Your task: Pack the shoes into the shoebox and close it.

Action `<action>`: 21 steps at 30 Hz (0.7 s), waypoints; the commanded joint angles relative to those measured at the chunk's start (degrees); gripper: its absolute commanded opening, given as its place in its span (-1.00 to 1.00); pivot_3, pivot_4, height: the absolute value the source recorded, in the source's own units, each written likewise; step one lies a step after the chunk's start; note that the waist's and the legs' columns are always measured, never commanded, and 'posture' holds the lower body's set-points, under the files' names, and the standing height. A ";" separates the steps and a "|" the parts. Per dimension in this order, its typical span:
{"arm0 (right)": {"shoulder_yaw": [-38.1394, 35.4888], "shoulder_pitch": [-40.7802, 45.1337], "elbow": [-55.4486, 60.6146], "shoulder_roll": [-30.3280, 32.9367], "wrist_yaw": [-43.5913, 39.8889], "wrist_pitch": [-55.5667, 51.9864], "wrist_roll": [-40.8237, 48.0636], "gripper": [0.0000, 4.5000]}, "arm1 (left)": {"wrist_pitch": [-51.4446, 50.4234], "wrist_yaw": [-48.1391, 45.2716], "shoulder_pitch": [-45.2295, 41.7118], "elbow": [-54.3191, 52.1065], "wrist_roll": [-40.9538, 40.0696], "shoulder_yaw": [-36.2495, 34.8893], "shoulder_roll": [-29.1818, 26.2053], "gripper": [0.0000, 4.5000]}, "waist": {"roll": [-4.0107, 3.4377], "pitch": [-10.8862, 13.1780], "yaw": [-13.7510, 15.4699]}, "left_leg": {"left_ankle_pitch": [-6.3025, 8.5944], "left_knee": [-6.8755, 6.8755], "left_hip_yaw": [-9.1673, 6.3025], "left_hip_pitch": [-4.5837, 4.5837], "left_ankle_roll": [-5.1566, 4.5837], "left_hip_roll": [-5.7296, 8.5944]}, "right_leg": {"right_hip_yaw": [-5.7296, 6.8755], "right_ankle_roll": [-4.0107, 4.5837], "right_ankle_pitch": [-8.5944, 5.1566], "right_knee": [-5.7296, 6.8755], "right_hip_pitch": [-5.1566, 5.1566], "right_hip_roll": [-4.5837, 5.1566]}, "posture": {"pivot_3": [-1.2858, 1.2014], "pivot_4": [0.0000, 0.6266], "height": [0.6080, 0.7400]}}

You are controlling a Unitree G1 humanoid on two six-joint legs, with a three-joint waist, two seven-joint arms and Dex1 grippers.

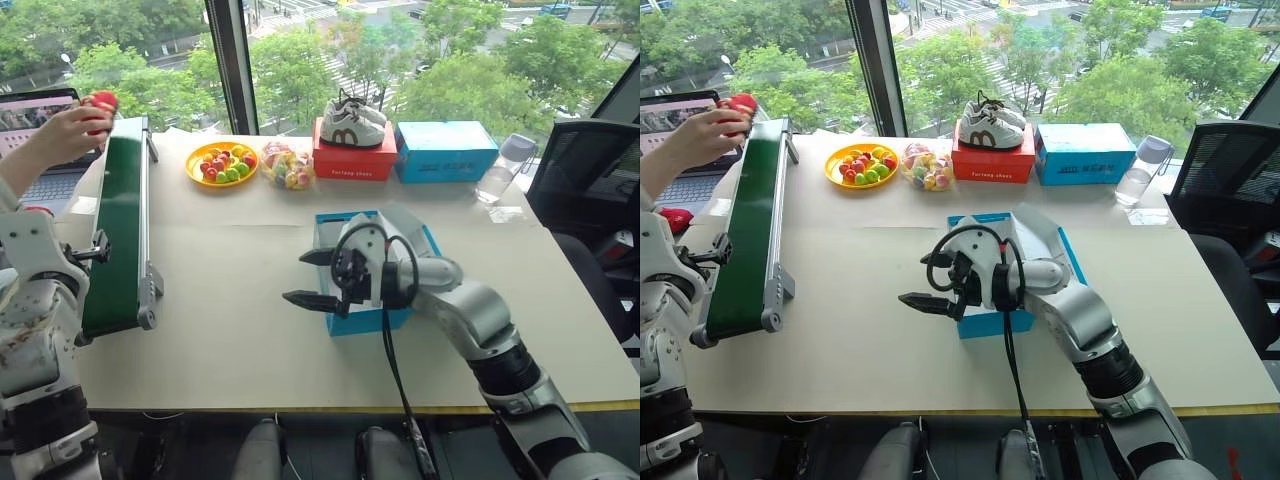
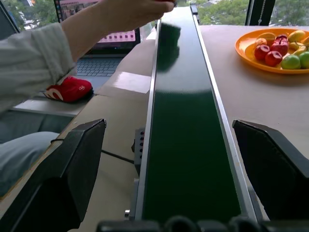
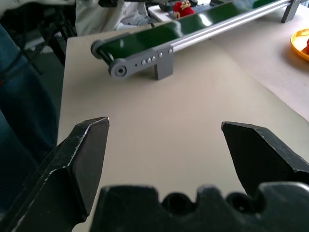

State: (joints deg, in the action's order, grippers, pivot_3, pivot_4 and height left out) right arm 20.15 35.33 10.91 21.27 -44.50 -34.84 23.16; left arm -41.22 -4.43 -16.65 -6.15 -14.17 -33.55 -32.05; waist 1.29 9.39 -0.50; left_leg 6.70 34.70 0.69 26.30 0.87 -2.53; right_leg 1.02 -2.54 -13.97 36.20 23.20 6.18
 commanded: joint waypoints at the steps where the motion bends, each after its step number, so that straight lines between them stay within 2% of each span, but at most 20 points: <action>1: -0.42 1.08 -1.13 -2.15 1.33 3.82 -2.60 0.97 | -1.76 0.69 0.37 -0.29 -0.81 -1.46 0.16 1.00 | 0.07 -0.01 -0.06 | 0.00 0.01 0.00 0.00 0.00 -0.01 | -0.01 0.00 0.01 0.00 -0.01 -0.01 | 0.03 -0.52 0.98; 8: -0.62 -0.15 -0.97 -3.51 0.75 4.62 -4.72 0.97 | -5.56 0.05 0.36 0.97 -1.51 0.70 0.25 1.00 | 0.14 -0.01 -0.04 | 0.03 0.01 0.02 0.00 0.05 -0.03 | -0.01 0.07 0.07 0.00 0.02 -0.02 | 0.03 -0.52 0.98; 21: -1.20 -2.42 0.52 -0.23 -2.08 5.57 -7.05 0.97 | -4.54 -0.52 -1.50 3.46 -1.30 3.28 0.29 1.00 | 0.17 -0.01 -0.16 | 0.03 0.00 0.09 0.00 0.06 -0.05 | -0.06 0.09 0.08 0.00 0.02 -0.02 | 0.03 -0.52 0.98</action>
State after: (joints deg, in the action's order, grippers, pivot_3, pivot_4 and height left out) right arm 19.93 32.77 9.08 21.07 -46.50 -30.63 16.08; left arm -46.62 -5.03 -17.23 -2.13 -15.86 -30.35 -31.11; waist 1.46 9.38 -0.66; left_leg 6.73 34.70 0.78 26.30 0.93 -2.57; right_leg 0.95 -2.45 -13.89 36.19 23.22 6.16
